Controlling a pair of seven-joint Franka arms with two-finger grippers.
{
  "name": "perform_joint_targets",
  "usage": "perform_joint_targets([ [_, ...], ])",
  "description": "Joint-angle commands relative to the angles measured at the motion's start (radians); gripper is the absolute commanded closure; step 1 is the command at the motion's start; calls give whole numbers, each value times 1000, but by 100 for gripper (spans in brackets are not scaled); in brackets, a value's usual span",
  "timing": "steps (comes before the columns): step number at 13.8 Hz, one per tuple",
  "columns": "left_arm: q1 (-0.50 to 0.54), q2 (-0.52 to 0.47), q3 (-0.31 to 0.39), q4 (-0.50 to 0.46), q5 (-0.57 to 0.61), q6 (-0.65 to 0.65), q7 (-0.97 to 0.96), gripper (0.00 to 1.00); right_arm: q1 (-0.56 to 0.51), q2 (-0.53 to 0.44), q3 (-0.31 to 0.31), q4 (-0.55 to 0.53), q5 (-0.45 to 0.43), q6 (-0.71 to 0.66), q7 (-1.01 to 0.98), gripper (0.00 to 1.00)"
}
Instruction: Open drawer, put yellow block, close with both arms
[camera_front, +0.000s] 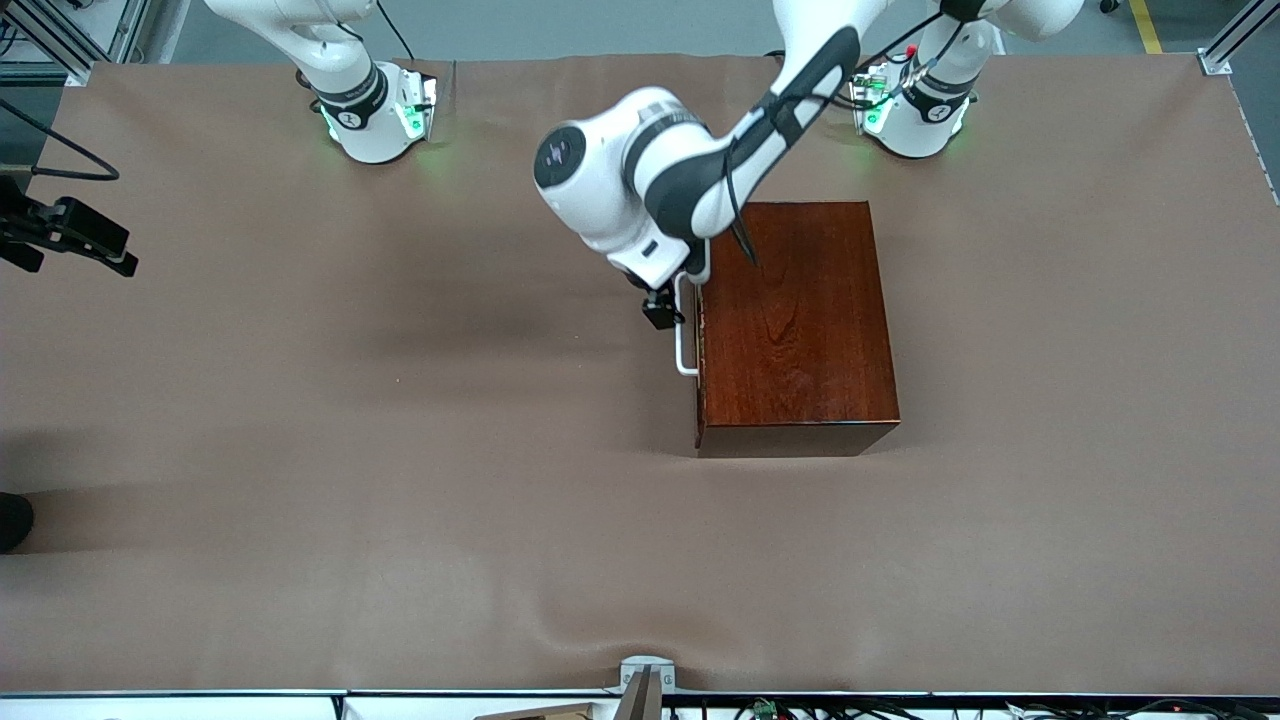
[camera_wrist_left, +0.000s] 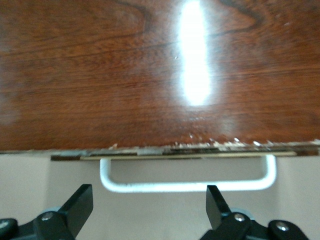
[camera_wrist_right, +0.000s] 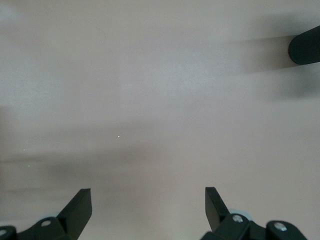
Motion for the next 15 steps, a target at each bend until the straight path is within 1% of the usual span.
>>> perform_joint_targets([
  [1,18,-75,-3,11,20,-28,52,0,-18,-19,13,-4,-1,3,6,0],
  [2,30,-91,2,9,12,-28,93,0,-18,-16,13,-4,-1,5,6,0],
  [4,103,-132,-1,8,1,-26,171,0,-18,-16,13,-2,-1,6,6,0],
  [9,329,-212,-4,3,-40,-15,412,0,-18,-16,13,-1,-2,5,5,0],
  [13,513,-266,-6,0,-106,-12,619,0,-18,-16,13,-2,-2,3,5,0],
  [15,603,-310,-6,-10,-149,-14,734,0,-17,-16,13,-4,-2,3,5,0],
])
